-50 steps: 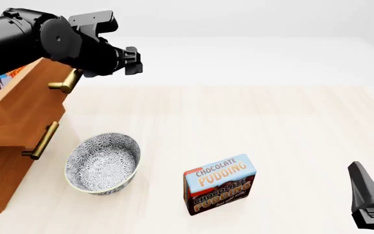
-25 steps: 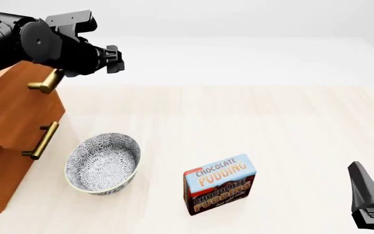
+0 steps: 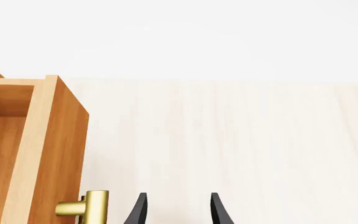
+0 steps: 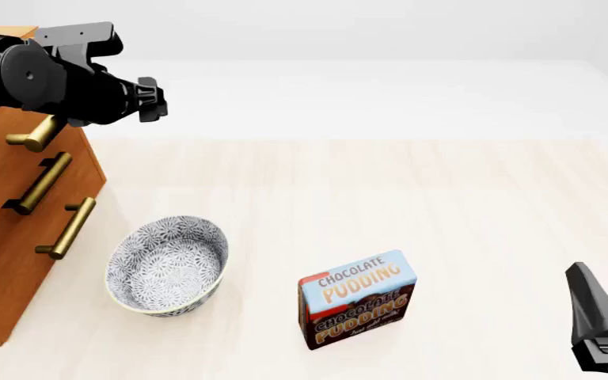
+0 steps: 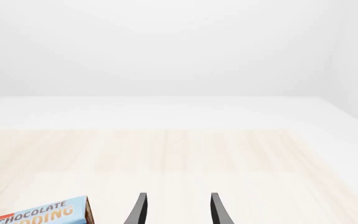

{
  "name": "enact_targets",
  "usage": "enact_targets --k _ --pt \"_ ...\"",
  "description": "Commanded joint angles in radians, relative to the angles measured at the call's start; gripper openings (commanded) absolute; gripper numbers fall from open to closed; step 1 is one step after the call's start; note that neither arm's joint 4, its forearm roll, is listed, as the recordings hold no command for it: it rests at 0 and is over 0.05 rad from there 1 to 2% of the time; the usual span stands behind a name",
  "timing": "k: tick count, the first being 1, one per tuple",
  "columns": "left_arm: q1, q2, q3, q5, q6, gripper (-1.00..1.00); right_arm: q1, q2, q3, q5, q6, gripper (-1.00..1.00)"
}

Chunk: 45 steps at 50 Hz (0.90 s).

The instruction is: Put the butter at the back in the top drawer of the cabinet and close it.

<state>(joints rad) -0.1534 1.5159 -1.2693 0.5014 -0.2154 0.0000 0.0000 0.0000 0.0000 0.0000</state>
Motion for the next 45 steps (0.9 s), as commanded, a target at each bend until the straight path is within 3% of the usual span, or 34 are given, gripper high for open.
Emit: enact_targets --k 1,19,45 --pt "0.044 0.004 0.068 -0.008 -0.001 1.00 0.000 0.000 0.000 0.000 0.000 1.00" --pt "0.097 0.005 0.101 -0.024 0.011 1.00 0.000 0.000 0.000 0.000 0.000 1.00" --pt "0.207 -0.034 0.142 -0.046 0.091 1.00 0.000 0.000 0.000 0.000 0.000 1.00"
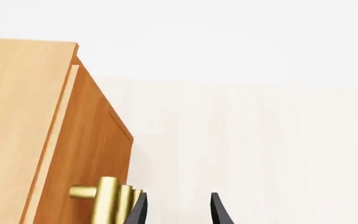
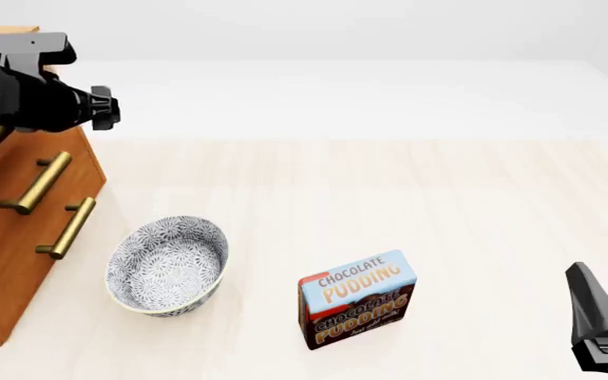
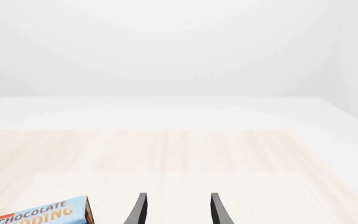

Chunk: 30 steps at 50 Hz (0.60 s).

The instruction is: Put the butter at the back in the top drawer of the cabinet and close it.

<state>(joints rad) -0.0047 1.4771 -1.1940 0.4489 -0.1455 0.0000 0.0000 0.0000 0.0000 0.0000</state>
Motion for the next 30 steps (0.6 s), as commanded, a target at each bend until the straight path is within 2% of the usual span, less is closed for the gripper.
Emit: enact_targets --k 1,15,28,30 --pt "0.060 0.005 0.069 0.003 0.021 1.00 0.000 0.000 0.000 0.000 0.000 1.00" --pt "0.106 -0.024 0.082 0.003 0.042 1.00 0.000 0.000 0.000 0.000 0.000 1.00" --pt "0.093 -0.111 0.086 0.037 0.059 1.00 0.000 0.000 0.000 0.000 0.000 1.00" --pt "0.064 -0.126 0.083 0.048 0.023 1.00 0.000 0.000 0.000 0.000 0.000 1.00"
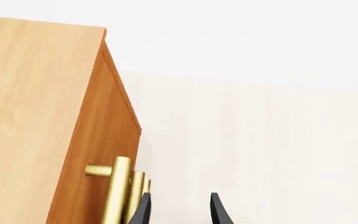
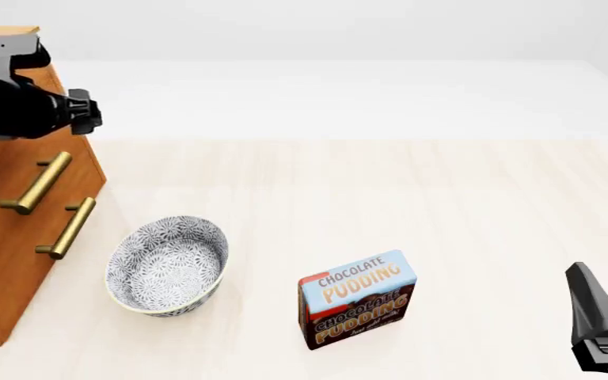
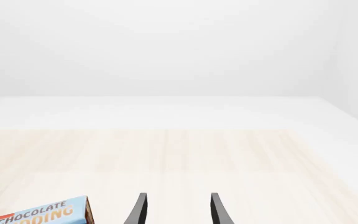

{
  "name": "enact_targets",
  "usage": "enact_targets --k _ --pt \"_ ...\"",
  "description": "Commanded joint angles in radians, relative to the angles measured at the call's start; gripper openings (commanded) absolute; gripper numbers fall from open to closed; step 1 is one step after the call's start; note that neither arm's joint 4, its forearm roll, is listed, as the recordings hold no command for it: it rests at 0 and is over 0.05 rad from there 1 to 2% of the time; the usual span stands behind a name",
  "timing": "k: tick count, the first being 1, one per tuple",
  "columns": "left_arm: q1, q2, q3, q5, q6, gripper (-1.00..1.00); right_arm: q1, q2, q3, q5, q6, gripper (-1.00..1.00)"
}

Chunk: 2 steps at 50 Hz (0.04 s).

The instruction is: Put the butter at the back in the top drawer of the cabinet and close it.

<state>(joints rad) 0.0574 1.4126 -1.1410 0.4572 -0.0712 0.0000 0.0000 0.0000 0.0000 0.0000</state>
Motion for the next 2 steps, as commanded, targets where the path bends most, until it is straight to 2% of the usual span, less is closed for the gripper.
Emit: enact_targets --k 1,2 --pt "0.001 -0.071 0.028 0.045 -0.050 1.00 0.000 0.000 0.000 0.000 0.000 1.00" --pt "0.004 -0.084 0.025 0.054 -0.044 1.00 0.000 0.000 0.000 0.000 0.000 1.00"
